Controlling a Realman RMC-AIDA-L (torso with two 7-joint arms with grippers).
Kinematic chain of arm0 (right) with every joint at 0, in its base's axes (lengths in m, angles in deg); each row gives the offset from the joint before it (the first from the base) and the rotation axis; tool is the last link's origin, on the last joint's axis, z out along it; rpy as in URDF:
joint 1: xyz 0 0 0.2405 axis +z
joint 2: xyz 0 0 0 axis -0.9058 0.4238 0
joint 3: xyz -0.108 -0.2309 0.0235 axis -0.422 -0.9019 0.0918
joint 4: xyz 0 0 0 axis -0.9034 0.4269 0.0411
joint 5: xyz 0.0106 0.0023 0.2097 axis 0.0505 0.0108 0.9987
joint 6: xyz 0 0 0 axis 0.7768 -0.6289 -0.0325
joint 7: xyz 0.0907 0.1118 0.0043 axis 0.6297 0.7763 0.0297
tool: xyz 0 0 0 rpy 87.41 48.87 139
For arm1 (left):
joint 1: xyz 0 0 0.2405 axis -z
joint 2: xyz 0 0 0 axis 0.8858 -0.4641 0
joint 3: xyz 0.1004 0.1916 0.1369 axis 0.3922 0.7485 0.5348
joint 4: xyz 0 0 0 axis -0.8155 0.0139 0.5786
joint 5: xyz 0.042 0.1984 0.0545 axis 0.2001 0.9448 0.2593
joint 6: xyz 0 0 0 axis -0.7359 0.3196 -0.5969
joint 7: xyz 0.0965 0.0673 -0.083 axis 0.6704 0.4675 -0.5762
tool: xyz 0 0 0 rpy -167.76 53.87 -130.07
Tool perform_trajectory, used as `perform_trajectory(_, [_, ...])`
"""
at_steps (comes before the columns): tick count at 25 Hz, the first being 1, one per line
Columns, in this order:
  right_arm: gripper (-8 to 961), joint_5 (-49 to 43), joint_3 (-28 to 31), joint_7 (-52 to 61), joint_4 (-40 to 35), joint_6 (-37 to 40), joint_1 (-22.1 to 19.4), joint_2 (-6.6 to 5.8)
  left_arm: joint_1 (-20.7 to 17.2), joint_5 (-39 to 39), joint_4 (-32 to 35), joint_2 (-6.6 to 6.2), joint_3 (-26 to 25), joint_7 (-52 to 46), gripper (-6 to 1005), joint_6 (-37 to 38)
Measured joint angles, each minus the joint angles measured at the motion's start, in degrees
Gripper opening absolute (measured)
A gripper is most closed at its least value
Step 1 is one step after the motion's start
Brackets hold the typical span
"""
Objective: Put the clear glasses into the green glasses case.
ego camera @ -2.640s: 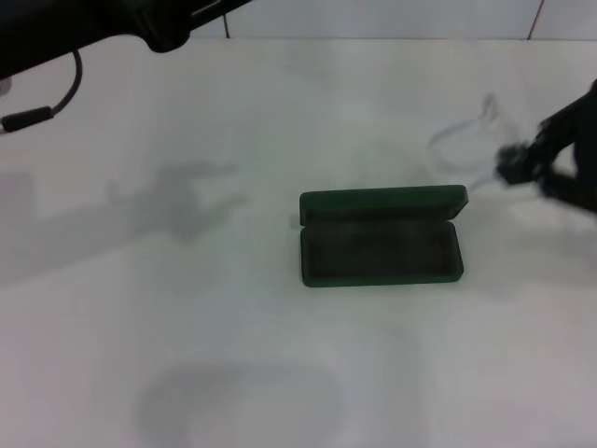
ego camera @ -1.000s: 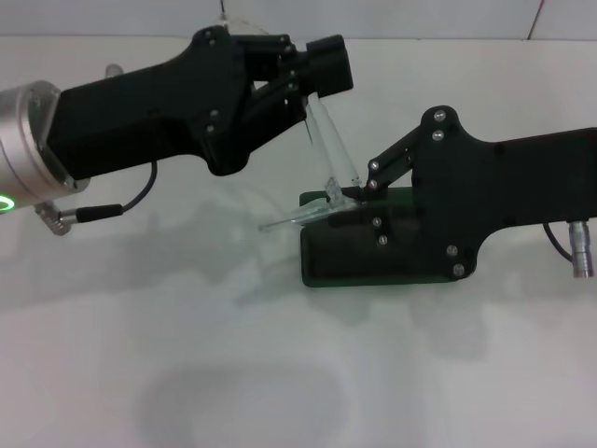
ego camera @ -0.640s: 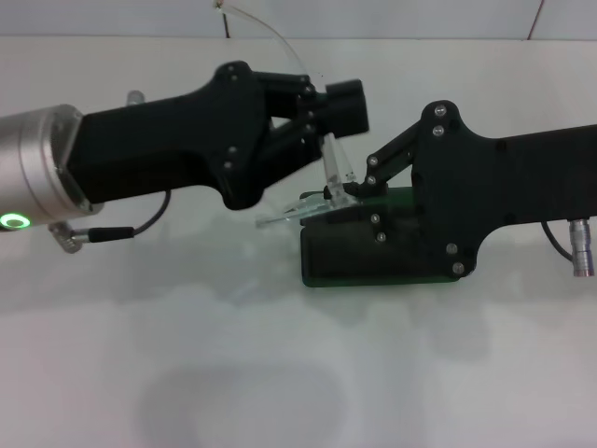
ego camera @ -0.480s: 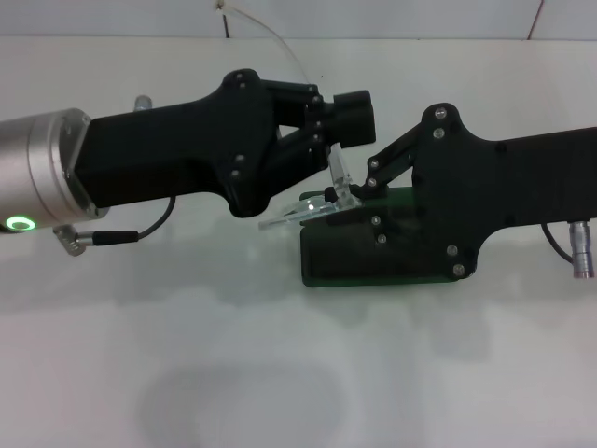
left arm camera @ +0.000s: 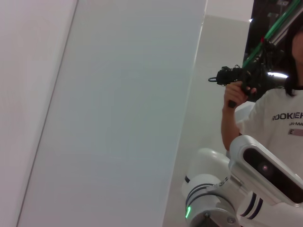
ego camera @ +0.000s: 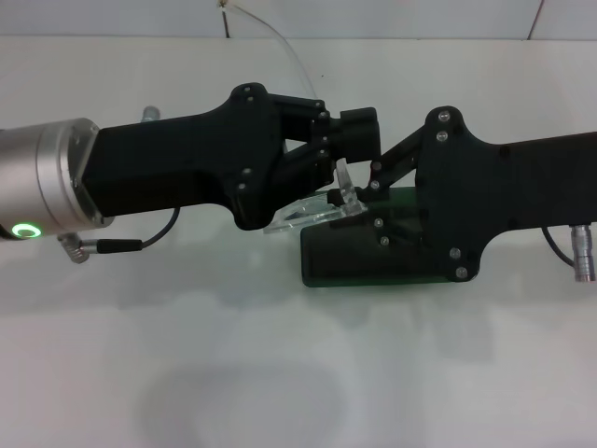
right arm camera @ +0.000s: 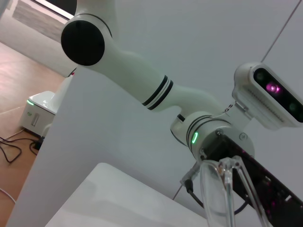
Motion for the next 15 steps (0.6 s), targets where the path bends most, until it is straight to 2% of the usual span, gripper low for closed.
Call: perform_trajectory(15, [57, 0.1, 0.0, -0.2, 0.8, 0.3, 0.0, 0.00, 0.2, 2.7, 0.1, -0.98, -0.5, -0.1, 81, 0.4])
